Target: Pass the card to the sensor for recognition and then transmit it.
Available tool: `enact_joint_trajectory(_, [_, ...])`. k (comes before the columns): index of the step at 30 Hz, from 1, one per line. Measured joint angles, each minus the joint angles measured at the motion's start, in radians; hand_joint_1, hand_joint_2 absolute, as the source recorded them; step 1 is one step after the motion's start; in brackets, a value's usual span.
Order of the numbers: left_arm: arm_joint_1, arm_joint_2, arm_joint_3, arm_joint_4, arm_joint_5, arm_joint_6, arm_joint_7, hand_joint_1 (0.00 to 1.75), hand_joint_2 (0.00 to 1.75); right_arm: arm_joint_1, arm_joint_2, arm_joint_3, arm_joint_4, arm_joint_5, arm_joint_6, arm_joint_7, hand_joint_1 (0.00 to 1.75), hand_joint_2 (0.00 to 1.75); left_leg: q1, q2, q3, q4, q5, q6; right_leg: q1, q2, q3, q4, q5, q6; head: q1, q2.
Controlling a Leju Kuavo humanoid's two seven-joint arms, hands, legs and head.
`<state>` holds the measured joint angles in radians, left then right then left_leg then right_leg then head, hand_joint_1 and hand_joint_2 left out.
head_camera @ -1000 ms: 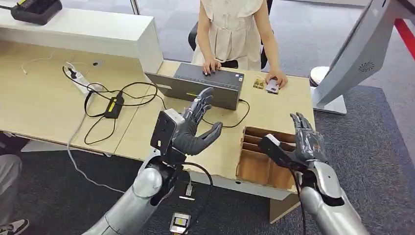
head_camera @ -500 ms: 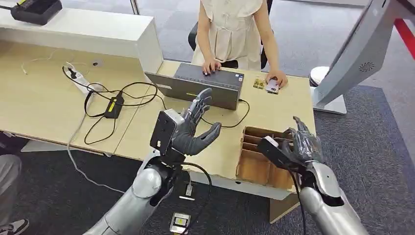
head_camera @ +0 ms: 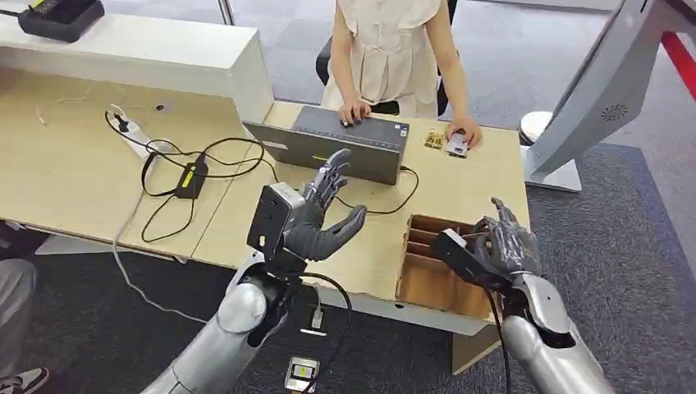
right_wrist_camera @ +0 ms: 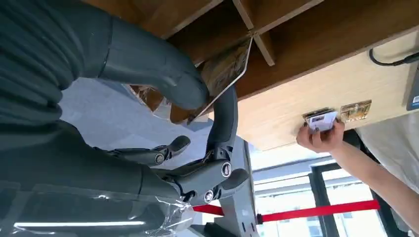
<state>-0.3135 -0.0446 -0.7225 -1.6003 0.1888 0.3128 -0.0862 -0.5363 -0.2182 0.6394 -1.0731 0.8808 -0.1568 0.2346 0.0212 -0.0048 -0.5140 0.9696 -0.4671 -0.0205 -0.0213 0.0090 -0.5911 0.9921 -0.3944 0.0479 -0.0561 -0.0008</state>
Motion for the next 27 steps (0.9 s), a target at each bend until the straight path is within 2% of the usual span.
enact_joint_trajectory(9, [0.002, 0.002, 0.001, -0.009, 0.000, -0.002, 0.006, 0.00, 1.75, 0.024, -0.006, -0.001, -0.045, 0.009, -0.007, 0.017, 1.75, 1.75, 0.000, 0.000, 0.000, 0.000, 0.000, 0.000, 0.000, 0.000, 0.000, 0.000, 0.000, 0.000, 0.000, 0.000])
enact_joint_trajectory(11, [0.002, 0.002, 0.001, -0.009, 0.000, -0.002, 0.002, 0.00, 1.75, 0.027, -0.006, -0.003, -0.054, 0.009, -0.048, 0.012, 1.75, 1.75, 0.000, 0.000, 0.000, 0.000, 0.000, 0.000, 0.000, 0.000, 0.000, 0.000, 0.000, 0.000, 0.000, 0.000])
enact_joint_trajectory(15, [0.001, 0.002, 0.000, -0.008, 0.002, 0.001, -0.010, 0.00, 1.75, 0.020, -0.010, -0.030, -0.082, 0.008, -0.186, -0.013, 1.75, 1.75, 0.000, 0.000, 0.000, 0.000, 0.000, 0.000, 0.000, 0.000, 0.000, 0.000, 0.000, 0.000, 0.000, 0.000])
enact_joint_trajectory(17, [-0.003, 0.002, 0.000, -0.006, 0.007, 0.001, -0.013, 0.00, 1.75, 0.006, -0.013, -0.051, -0.108, 0.007, -0.232, -0.018, 1.75, 1.75, 0.000, 0.000, 0.000, 0.000, 0.000, 0.000, 0.000, 0.000, 0.000, 0.000, 0.000, 0.000, 0.000, 0.000])
enact_joint_trajectory(27, [-0.021, -0.005, -0.004, 0.006, 0.018, -0.006, -0.022, 0.00, 1.75, -0.048, -0.035, -0.127, -0.175, -0.002, -0.240, 0.002, 1.75, 1.75, 0.000, 0.000, 0.000, 0.000, 0.000, 0.000, 0.000, 0.000, 0.000, 0.000, 0.000, 0.000, 0.000, 0.000])
